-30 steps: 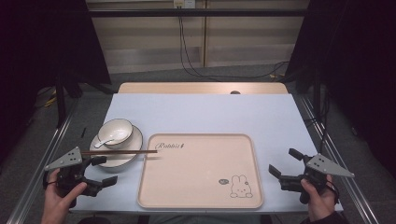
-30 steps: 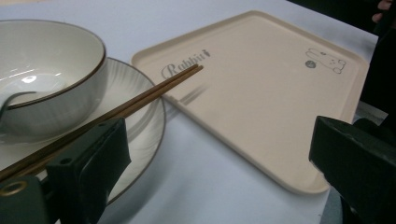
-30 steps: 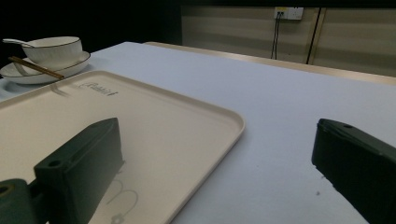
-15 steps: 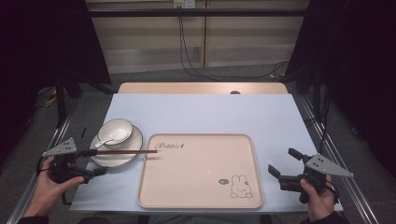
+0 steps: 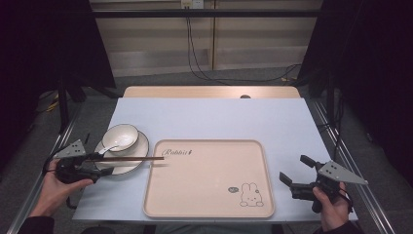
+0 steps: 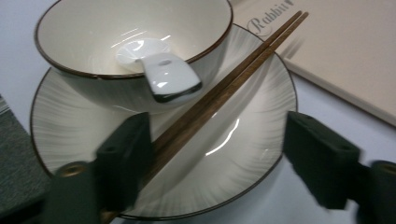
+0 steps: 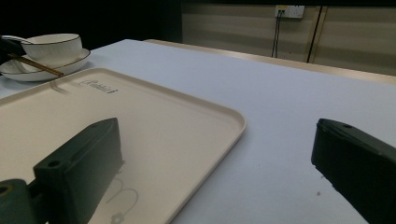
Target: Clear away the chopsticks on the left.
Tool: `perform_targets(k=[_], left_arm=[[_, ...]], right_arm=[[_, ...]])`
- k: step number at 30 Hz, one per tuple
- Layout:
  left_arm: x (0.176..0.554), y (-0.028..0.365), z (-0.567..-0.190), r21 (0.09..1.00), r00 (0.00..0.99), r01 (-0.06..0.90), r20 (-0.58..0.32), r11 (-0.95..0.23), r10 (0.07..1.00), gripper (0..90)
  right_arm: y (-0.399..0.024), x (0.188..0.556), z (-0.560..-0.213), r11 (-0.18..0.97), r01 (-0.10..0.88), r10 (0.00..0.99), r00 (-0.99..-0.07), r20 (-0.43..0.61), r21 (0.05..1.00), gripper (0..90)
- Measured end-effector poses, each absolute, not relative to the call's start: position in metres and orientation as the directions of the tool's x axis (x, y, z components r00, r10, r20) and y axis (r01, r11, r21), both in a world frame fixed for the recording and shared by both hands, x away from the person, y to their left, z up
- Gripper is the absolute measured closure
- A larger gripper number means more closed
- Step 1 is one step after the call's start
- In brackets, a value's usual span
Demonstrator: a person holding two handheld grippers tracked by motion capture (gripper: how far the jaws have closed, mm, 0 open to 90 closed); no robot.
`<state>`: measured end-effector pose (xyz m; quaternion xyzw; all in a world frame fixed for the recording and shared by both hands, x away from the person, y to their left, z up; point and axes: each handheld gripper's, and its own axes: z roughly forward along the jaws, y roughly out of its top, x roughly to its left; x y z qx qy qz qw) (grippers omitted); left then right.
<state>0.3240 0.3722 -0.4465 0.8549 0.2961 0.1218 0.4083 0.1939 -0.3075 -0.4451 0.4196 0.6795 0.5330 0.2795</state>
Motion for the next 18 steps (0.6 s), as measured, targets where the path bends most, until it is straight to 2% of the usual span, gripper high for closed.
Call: perform_targets(k=[1, 3, 9, 10, 18], left_arm=[[0.3257, 0.3724, -0.4468, 0.779, 0.792, 0.405, -0.037, -0.478, 0.61, 31.5], [0.3266, 0.3717, -0.446, 0.772, 0.79, 0.404, -0.024, -0.491, 0.613, 40.5], [0.3292, 0.3691, -0.4458, 0.76, 0.808, 0.357, 0.041, -0.543, 0.588, 49.5], [0.3287, 0.3694, -0.4455, 0.771, 0.809, 0.348, 0.041, -0.533, 0.586, 54.9], [0.3283, 0.3665, -0.4457, 0.751, 0.824, 0.322, 0.077, -0.577, 0.561, 64.7]], right_arm=[[-0.3071, 0.1941, -0.4453, 0.08, 0.274, 0.867, -0.493, 0.069, 0.958, 1.6], [-0.307, 0.1939, -0.4453, 0.082, 0.275, 0.867, -0.494, 0.067, 0.958, 1.6], [-0.307, 0.1941, -0.4455, 0.08, 0.278, 0.868, -0.492, 0.071, 0.957, 1.6], [-0.3071, 0.1941, -0.4455, 0.08, 0.277, 0.868, -0.491, 0.07, 0.957, 1.6], [-0.3078, 0.1945, -0.4457, 0.077, 0.28, 0.865, -0.495, 0.075, 0.957, 1.6]])
